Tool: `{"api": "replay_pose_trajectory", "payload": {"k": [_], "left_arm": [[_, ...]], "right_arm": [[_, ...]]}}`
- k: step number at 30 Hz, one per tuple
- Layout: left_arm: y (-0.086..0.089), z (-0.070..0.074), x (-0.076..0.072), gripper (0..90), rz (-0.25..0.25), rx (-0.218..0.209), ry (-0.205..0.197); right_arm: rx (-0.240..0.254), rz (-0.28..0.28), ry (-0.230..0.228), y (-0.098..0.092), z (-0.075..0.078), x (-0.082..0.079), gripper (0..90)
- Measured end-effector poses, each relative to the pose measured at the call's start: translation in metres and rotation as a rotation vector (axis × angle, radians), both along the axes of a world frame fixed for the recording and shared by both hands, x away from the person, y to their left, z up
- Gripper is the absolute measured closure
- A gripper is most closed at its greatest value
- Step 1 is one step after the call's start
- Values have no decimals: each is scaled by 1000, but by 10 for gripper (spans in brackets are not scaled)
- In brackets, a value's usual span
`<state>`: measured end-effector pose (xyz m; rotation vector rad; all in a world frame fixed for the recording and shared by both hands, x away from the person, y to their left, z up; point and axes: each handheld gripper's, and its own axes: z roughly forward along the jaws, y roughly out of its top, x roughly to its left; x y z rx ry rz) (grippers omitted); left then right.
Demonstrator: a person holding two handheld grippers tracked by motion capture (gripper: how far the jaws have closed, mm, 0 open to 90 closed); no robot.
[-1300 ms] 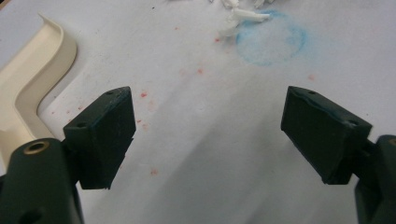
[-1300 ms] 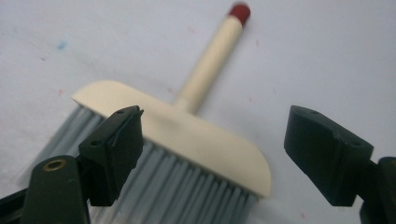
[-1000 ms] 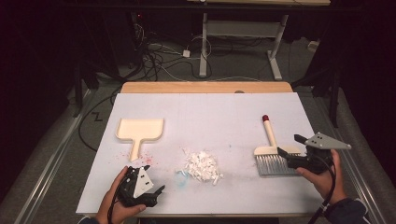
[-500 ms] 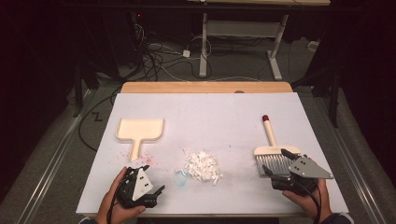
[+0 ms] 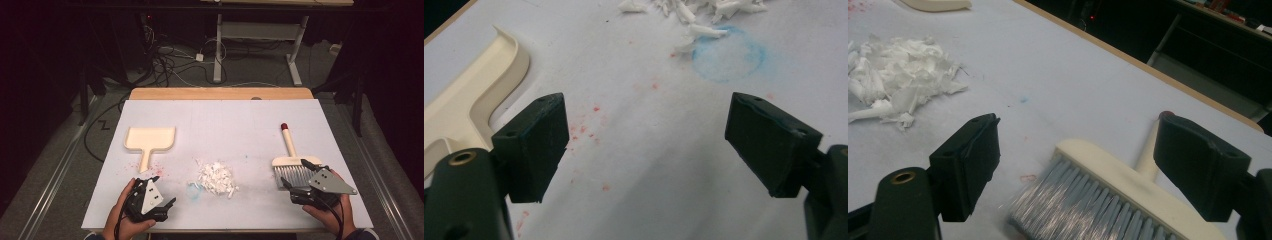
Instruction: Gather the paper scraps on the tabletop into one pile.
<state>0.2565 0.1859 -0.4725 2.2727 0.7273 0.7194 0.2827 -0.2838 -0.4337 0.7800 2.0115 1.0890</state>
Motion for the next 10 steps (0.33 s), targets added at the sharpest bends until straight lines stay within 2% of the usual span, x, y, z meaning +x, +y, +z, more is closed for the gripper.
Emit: {"api": "replay_pose_trajectory", "payload": {"k": [10], "left_arm": [[3, -2, 7, 168, 10, -2, 13]], "right_arm": [[-5, -19, 10, -2, -1, 6, 190]]}}
